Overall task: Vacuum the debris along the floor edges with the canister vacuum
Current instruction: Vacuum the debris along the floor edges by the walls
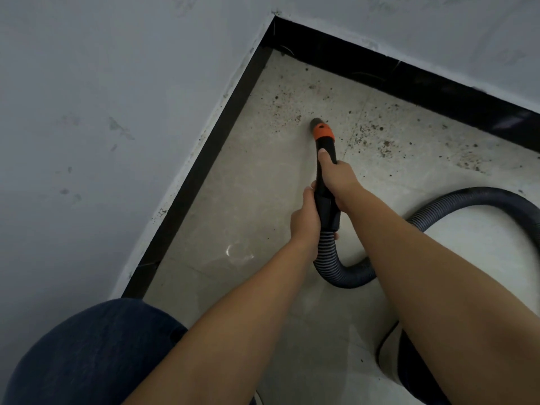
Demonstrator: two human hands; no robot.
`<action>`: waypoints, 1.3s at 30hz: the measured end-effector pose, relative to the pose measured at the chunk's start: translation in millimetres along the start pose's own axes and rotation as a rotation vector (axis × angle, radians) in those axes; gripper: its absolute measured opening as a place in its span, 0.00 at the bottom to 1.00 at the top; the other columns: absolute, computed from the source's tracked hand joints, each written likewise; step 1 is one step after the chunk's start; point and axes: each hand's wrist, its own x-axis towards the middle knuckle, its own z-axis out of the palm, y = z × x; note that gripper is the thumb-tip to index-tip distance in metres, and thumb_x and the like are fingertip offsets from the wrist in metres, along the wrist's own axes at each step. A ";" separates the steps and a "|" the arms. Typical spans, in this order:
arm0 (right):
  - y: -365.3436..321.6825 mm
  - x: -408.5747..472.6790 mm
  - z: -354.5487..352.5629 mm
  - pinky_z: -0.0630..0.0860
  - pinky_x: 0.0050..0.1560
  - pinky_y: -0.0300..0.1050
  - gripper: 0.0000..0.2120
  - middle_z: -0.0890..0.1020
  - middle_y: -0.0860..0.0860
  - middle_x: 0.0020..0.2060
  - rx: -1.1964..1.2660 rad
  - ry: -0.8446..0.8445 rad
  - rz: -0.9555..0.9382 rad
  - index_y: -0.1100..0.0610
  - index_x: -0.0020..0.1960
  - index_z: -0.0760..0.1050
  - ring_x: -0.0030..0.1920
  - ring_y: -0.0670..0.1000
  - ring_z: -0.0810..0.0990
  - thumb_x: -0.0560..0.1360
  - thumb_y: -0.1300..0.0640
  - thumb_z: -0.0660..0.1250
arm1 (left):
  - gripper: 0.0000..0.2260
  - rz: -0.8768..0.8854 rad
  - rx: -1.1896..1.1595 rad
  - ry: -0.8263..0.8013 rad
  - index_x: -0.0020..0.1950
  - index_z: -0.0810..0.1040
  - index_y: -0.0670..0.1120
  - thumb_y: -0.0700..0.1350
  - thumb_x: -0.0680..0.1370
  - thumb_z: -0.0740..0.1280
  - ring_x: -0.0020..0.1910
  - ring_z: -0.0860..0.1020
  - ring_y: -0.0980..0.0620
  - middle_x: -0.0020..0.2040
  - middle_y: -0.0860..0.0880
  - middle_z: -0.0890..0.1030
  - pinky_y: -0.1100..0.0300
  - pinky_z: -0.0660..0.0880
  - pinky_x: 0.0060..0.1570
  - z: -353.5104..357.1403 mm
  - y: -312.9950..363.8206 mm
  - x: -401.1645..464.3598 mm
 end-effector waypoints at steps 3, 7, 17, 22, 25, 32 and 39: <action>-6.6 -5.0 12.2 0.72 0.25 0.35 0.18 0.76 0.54 0.35 -0.076 -0.076 -0.033 0.60 0.50 0.70 0.30 0.50 0.76 0.81 0.45 0.57 | 0.29 0.010 -0.089 0.074 0.45 0.82 0.40 0.64 0.78 0.57 0.27 0.78 0.47 0.35 0.41 0.81 0.59 0.75 0.28 -4.2 -1.8 -0.9; -6.3 -17.2 27.2 0.72 0.26 0.37 0.17 0.76 0.54 0.34 -0.158 -0.201 -0.053 0.58 0.45 0.70 0.29 0.50 0.76 0.81 0.44 0.57 | 0.26 0.015 -0.217 0.141 0.42 0.82 0.43 0.62 0.79 0.57 0.25 0.79 0.50 0.33 0.44 0.82 0.61 0.75 0.26 -11.9 -8.8 -15.0; -8.9 -15.8 31.2 0.73 0.30 0.40 0.17 0.77 0.54 0.33 -0.208 -0.229 -0.091 0.56 0.43 0.70 0.29 0.50 0.76 0.80 0.44 0.57 | 0.23 0.008 -0.250 0.151 0.40 0.80 0.45 0.61 0.80 0.57 0.22 0.78 0.54 0.31 0.47 0.82 0.66 0.72 0.21 -10.8 -4.1 -18.3; -12.5 8.3 12.3 0.76 0.37 0.45 0.19 0.77 0.55 0.35 -0.053 -0.063 -0.039 0.61 0.52 0.71 0.33 0.53 0.77 0.80 0.43 0.58 | 0.28 0.018 -0.082 0.034 0.51 0.82 0.38 0.62 0.79 0.56 0.28 0.78 0.47 0.37 0.41 0.81 0.61 0.74 0.24 0.1 10.1 3.1; -14.0 16.7 3.1 0.75 0.33 0.43 0.18 0.76 0.55 0.34 0.006 -0.011 -0.022 0.60 0.50 0.69 0.31 0.52 0.76 0.81 0.44 0.57 | 0.28 0.027 -0.017 -0.030 0.52 0.81 0.38 0.62 0.79 0.56 0.29 0.77 0.46 0.37 0.41 0.80 0.60 0.74 0.24 6.7 17.5 10.9; -28.5 26.9 5.7 0.72 0.29 0.40 0.19 0.75 0.53 0.34 -0.059 -0.036 -0.051 0.60 0.53 0.69 0.31 0.49 0.75 0.81 0.44 0.56 | 0.28 0.056 -0.057 -0.033 0.52 0.81 0.38 0.62 0.79 0.56 0.29 0.78 0.46 0.38 0.40 0.80 0.59 0.74 0.25 9.8 26.3 23.8; -24.0 18.7 39.0 0.73 0.33 0.42 0.19 0.76 0.54 0.36 -0.141 -0.199 -0.095 0.60 0.51 0.71 0.33 0.52 0.76 0.80 0.43 0.57 | 0.26 0.060 -0.214 0.101 0.41 0.80 0.42 0.62 0.79 0.56 0.27 0.76 0.48 0.33 0.44 0.79 0.61 0.72 0.24 -11.9 17.6 16.1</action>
